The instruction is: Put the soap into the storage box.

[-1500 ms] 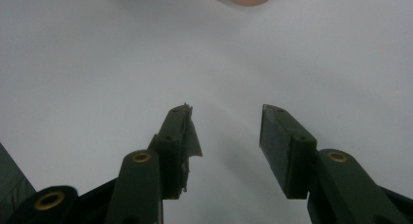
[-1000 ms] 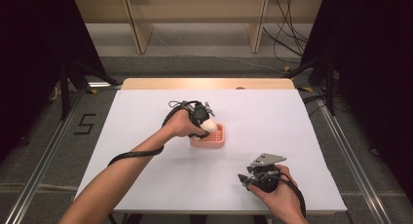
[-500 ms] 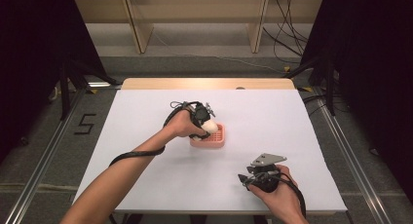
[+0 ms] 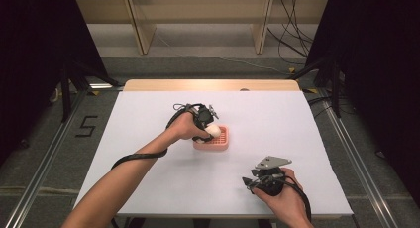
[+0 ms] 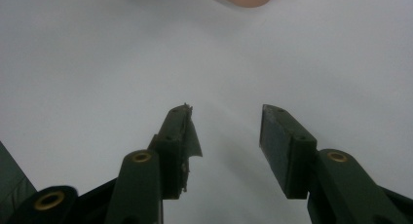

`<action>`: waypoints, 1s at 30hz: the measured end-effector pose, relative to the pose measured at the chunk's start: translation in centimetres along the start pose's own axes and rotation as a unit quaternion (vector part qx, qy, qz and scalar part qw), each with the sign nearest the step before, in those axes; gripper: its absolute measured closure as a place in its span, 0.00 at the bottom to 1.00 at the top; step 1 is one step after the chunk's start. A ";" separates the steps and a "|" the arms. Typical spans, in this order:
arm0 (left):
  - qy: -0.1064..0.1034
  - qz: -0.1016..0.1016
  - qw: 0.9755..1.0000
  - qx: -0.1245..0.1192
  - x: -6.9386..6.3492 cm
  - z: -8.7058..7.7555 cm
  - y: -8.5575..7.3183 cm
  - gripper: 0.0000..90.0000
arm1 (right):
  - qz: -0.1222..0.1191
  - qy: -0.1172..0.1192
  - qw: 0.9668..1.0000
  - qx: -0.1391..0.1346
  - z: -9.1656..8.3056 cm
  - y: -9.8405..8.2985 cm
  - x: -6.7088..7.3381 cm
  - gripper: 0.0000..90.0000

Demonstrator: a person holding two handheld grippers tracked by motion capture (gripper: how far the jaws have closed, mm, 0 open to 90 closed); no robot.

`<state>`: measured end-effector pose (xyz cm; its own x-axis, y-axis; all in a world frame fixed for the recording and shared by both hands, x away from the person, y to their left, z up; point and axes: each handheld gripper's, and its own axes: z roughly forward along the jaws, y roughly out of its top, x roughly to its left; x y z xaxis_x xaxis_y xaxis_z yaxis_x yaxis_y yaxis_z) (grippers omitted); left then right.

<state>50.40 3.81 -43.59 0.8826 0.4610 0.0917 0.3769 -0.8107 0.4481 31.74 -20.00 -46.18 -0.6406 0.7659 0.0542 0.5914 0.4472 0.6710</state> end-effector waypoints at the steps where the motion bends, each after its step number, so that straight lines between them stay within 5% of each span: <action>1: -0.001 -0.004 1.000 -0.007 0.0 -0.1 0.1 0.53 | 0.004 0.002 1.000 -0.001 0.0 0.0 0.1 0.62; 12: 0.007 -0.011 0.999 -0.042 -0.7 -3.2 -1.1 0.50 | 0.004 -0.003 1.000 -0.017 0.3 -0.1 0.2 0.62; 22: 0.006 -0.055 0.996 -0.070 -1.9 -6.1 -5.2 0.46 | 0.015 0.001 1.000 0.006 0.0 0.1 0.3 0.61; 30: 0.017 -0.096 0.991 -0.095 -3.2 -7.6 -9.1 0.45 | 0.015 -0.002 1.000 0.009 0.0 0.1 0.3 0.61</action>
<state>42.06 12.47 -41.23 0.7887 0.6145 0.0180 0.4739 -0.6264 0.6189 31.56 -19.70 -46.14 -0.6207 0.7808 0.0712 0.6186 0.4320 0.6563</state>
